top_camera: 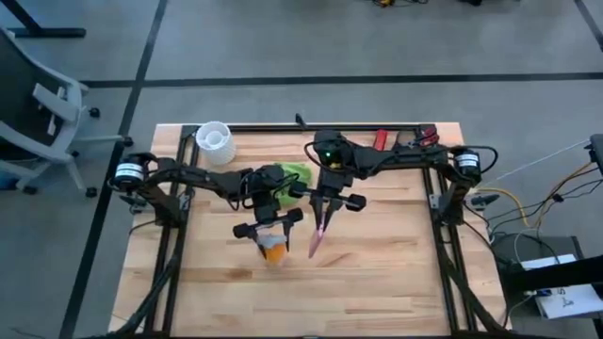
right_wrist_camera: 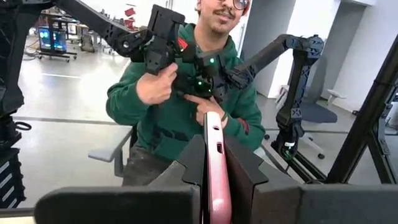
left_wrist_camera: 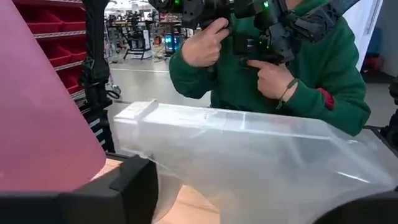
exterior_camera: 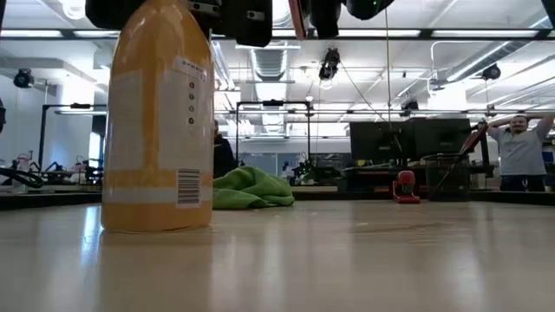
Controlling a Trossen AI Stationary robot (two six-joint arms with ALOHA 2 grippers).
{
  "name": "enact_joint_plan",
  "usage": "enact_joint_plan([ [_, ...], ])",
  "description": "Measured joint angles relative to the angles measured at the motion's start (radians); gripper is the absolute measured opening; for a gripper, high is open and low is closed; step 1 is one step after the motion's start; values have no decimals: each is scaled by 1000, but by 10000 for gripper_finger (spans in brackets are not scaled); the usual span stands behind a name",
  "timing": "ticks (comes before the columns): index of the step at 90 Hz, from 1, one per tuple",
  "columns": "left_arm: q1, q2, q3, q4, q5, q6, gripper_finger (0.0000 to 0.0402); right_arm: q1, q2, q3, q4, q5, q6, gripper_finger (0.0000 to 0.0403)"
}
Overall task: Apply microfiber cloth
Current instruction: Spray the front and back of the cellphone using the cleaning bottle
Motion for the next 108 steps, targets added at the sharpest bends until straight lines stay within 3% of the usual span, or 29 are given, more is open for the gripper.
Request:
enact_joint_plan([
  [14, 0, 0, -1, -2, -3, -5, 169, 0, 0, 0, 0, 0, 3, 14],
  [23, 1, 0, -1, -1, -8, -6, 159, 0, 0, 0, 1, 0, 8, 14],
  [53, 63, -44, 0, -185, -77, -42, 240, 2, -32, 12, -18, 1, 54, 14],
  [65, 79, -83, -1, -321, -114, 32, 257, 6, -91, 11, -229, 5, -72, 14],
  [70, 82, -101, -1, -379, -150, 53, 260, 10, -127, 11, -412, 60, -214, 14],
  [79, 82, -119, -1, -440, -178, 73, 262, 36, -193, 11, -760, 270, -512, 14],
  [85, 82, -128, -1, -463, -184, 69, 263, 66, -219, 10, -867, 294, -620, 14],
  [93, 82, -133, -1, -471, -185, 26, 269, 97, -252, 10, -882, 310, -620, 14],
  [108, 82, -149, -2, -494, -183, -25, 303, 106, -269, 11, -827, 442, -476, 14],
])
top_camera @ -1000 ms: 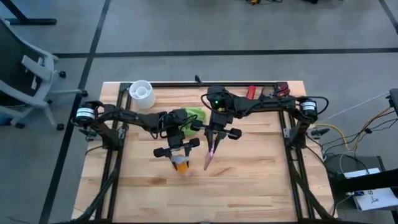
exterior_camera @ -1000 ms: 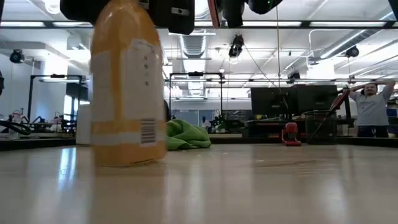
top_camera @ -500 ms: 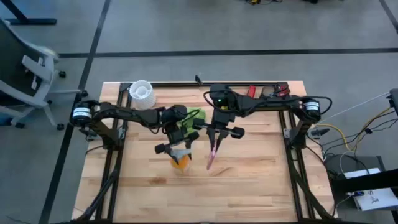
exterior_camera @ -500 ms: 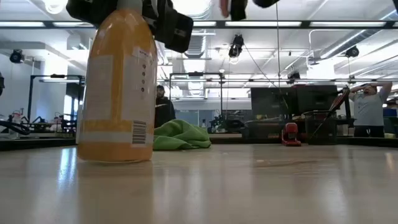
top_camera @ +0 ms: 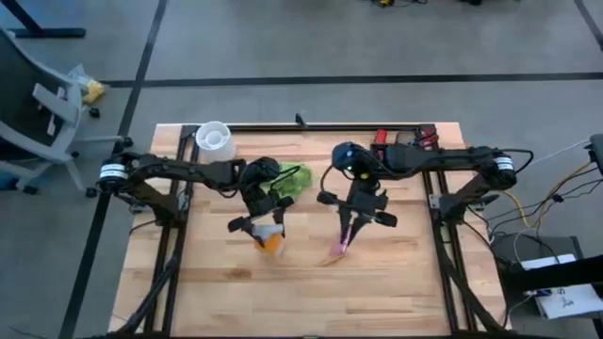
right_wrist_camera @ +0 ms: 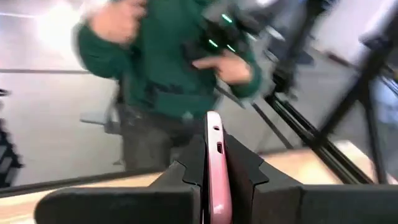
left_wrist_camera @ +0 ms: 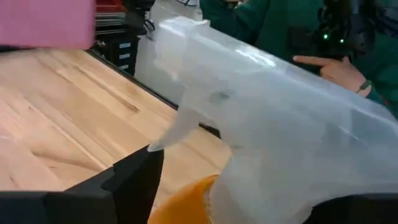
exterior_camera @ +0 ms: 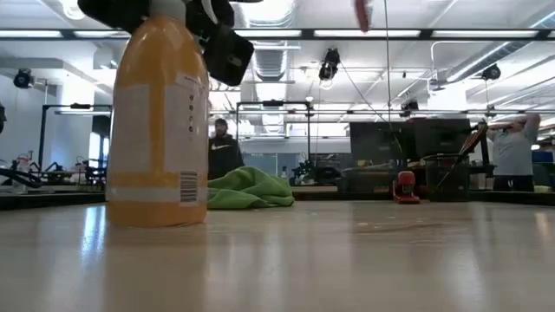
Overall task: Apply microfiber cloth
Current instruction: Spray the front and back of the cellphone using the cleaning bottle, then wipe the back and front of the cellphone using the microfiber cloth
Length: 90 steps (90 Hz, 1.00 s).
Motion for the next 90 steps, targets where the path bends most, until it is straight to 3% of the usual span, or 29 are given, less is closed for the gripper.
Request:
enact_joint_plan([
  [8, 0, -22, 0, -3, -42, -23, 322, 1, 2, 0, -2, 27, 41, 14],
  [25, 0, -98, 8, 3, -270, -70, 338, -3, -8, 0, -4, 120, 132, 14],
  [47, 0, -183, 8, 2, -403, -109, 339, -29, -40, 2, 29, 250, 323, 14],
  [73, 8, -225, 10, 223, -409, -194, 331, -28, -62, 2, 143, 350, 448, 14],
  [90, 100, -235, 12, 304, -408, -256, 313, -28, -72, 2, 155, 422, 465, 14],
])
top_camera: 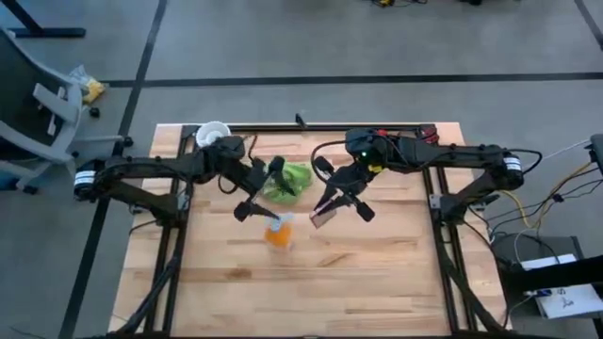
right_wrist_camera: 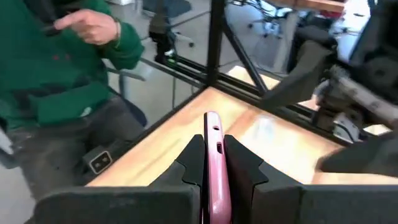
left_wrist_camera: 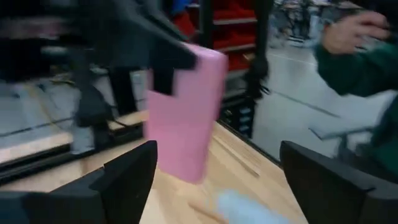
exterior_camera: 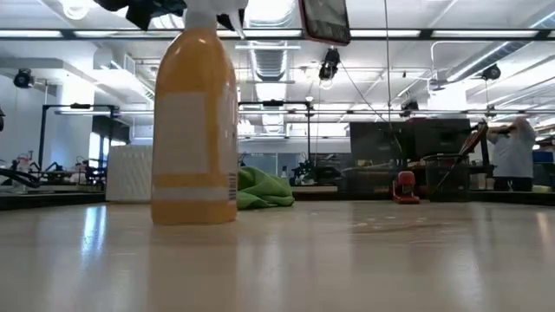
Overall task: Apply microfiber cloth
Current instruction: Wipe the back and front of the cellphone using the microfiber cloth
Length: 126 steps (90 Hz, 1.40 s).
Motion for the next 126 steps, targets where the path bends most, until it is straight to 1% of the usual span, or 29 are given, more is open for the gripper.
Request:
enact_joint_plan([
  [12, 95, 8, 0, -4, 14, -76, 309, -6, -2, -2, -1, 0, 0, 14],
  [26, 158, 11, -1, -9, 126, -162, 308, -10, -2, -29, 0, 1, -1, 14],
  [34, 176, -6, -1, -28, 143, -168, 308, -9, -2, -60, -1, 1, 4, 14],
  [38, 191, -13, -1, -29, 134, -160, 308, -8, -2, -78, -1, 1, 4, 14],
  [42, 207, -18, -1, -29, 101, -149, 308, -10, -2, -97, -2, 1, 4, 14],
  [51, 242, -2, -1, -54, -27, -119, 308, -16, -2, -138, -2, 1, -9, 14],
  [54, 256, 15, -1, -68, -63, -116, 308, -19, -3, -152, -2, 2, -14, 14],
  [57, 271, 38, -1, -87, -76, -110, 308, -22, -5, -165, -3, 4, -17, 14],
  [68, 314, 149, -2, -132, -72, -73, 308, -48, -16, -211, -2, 0, -71, 14],
  [79, 357, 263, -2, -146, -76, -13, 308, -105, -17, -249, 0, 3, -102, 14],
  [85, 377, 317, -2, -161, -57, 14, 308, -137, -17, -280, 27, 3, -106, 14],
  [91, 385, 364, -2, -162, -12, 51, 308, -167, -17, -318, 71, -3, -100, 14],
  [100, 384, 432, -6, -162, -5, 134, 308, -205, -17, -379, 140, -23, -65, 14],
  [105, 381, 469, -9, -166, -27, 165, 308, -217, -17, -409, 192, -23, -29, 14],
  [115, 381, 526, -10, -161, -116, 180, 308, -215, -15, -462, 276, -23, 38, 14],
  [126, 372, 585, -10, -161, -122, 180, 307, -207, -14, -474, 291, -26, 66, 14],
])
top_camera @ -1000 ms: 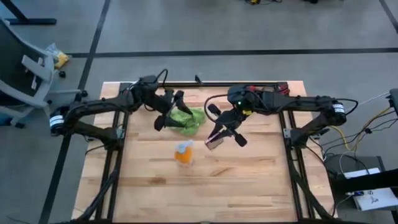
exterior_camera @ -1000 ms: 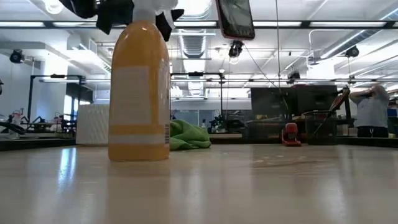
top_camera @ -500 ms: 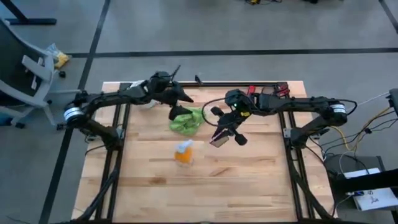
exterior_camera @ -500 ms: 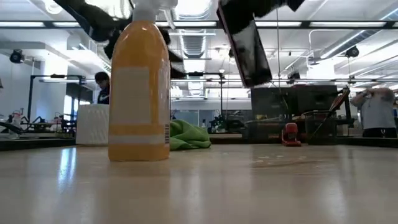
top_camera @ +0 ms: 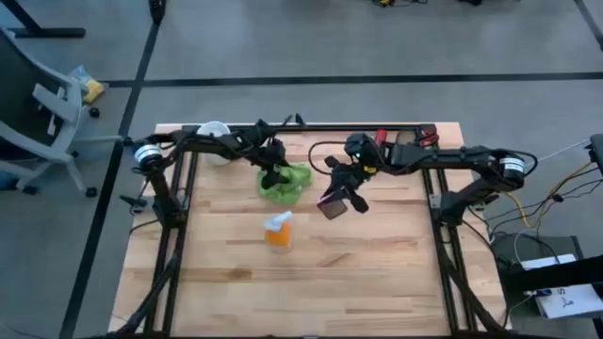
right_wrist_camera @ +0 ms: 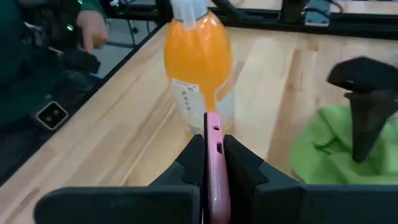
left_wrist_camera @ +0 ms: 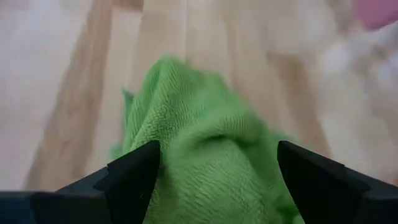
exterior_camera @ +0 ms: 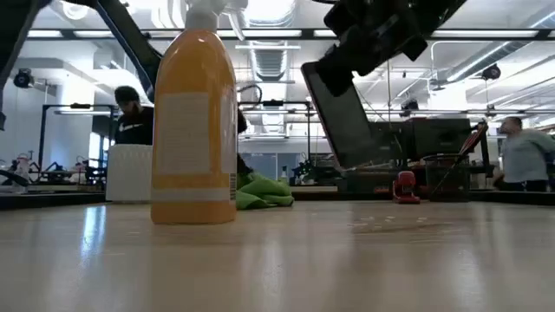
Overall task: Apply microfiber cloth
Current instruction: Wipe the back and front of the cellphone using the microfiber cloth
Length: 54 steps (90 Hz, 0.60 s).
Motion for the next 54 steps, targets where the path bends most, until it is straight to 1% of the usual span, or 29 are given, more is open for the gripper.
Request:
enact_joint_plan([
  [15, -63, 68, 3, 28, 5, 12, 307, 0, 0, 21, -1, 4, 0, 14],
  [25, -141, 112, 4, 70, 5, 7, 306, 0, -2, 50, -2, 3, -18, 14],
  [30, -185, 130, 4, 97, 4, -6, 299, 0, -2, 62, -11, 3, -29, 14],
  [38, -246, 146, 2, 144, 0, -32, 270, 0, -7, 95, -78, 3, -57, 14],
  [48, -305, 155, 2, 245, -34, -86, 213, 0, -35, 139, -193, 4, -93, 14],
  [54, -335, 164, 0, 308, -49, -93, 177, 7, -60, 159, -242, 10, -106, 14],
])
